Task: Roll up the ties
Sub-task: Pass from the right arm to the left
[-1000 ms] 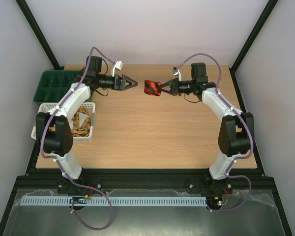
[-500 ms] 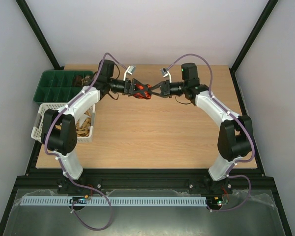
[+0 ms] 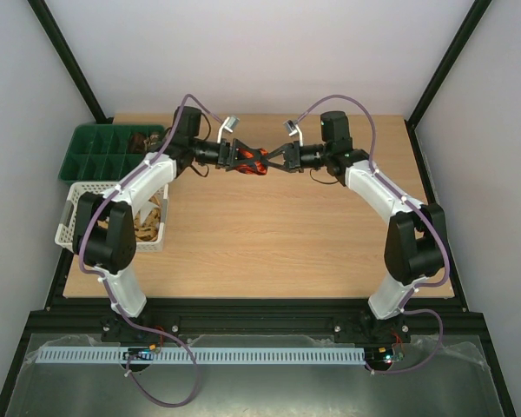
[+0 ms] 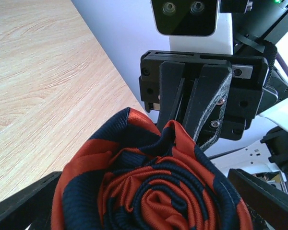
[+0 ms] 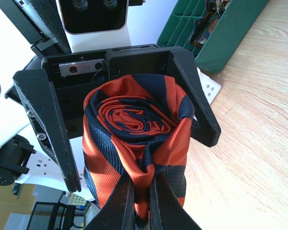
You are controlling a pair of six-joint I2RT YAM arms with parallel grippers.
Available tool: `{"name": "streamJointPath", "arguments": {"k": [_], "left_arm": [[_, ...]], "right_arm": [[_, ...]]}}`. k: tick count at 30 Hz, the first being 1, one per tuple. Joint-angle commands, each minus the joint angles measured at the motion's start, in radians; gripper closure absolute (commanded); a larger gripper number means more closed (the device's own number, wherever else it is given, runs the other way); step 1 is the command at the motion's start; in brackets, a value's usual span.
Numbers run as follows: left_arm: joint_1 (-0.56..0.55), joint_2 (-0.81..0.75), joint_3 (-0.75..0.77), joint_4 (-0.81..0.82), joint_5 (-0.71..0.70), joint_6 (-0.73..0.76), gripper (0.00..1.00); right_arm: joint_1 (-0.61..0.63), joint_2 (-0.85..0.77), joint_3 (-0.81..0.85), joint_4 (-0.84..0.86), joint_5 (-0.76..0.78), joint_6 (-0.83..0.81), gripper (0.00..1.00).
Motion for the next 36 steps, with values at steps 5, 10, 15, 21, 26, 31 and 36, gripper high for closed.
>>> {"name": "streamJointPath", "arguments": {"k": [5,10,15,21,26,31,36], "left_arm": [[0.000,0.029,0.002,0.000,0.027,-0.014,0.13],[-0.005,0.032,0.007,0.000,0.035,-0.011,0.24],[-0.006,0.027,0.007,0.004,0.048,-0.005,0.51],[0.016,-0.012,0.005,0.004,0.005,0.014,0.78],[0.046,-0.042,0.036,-0.127,-0.065,0.150,0.94],[0.147,-0.087,0.047,-0.302,-0.146,0.316,0.97],[0.305,-0.075,0.146,-0.606,-0.285,0.629,0.98]], "right_arm": [[0.002,-0.022,0.007,0.002,-0.027,-0.008,0.99],[0.002,-0.019,0.008,0.004,-0.019,-0.007,0.99],[0.002,-0.011,0.011,0.003,-0.018,-0.006,0.99],[0.002,0.001,0.029,-0.047,-0.002,-0.047,0.86],[0.003,0.006,0.043,-0.094,0.014,-0.083,0.48],[-0.007,-0.008,0.067,-0.213,0.083,-0.206,0.11],[-0.031,-0.008,0.091,-0.338,0.179,-0.328,0.01]]}}
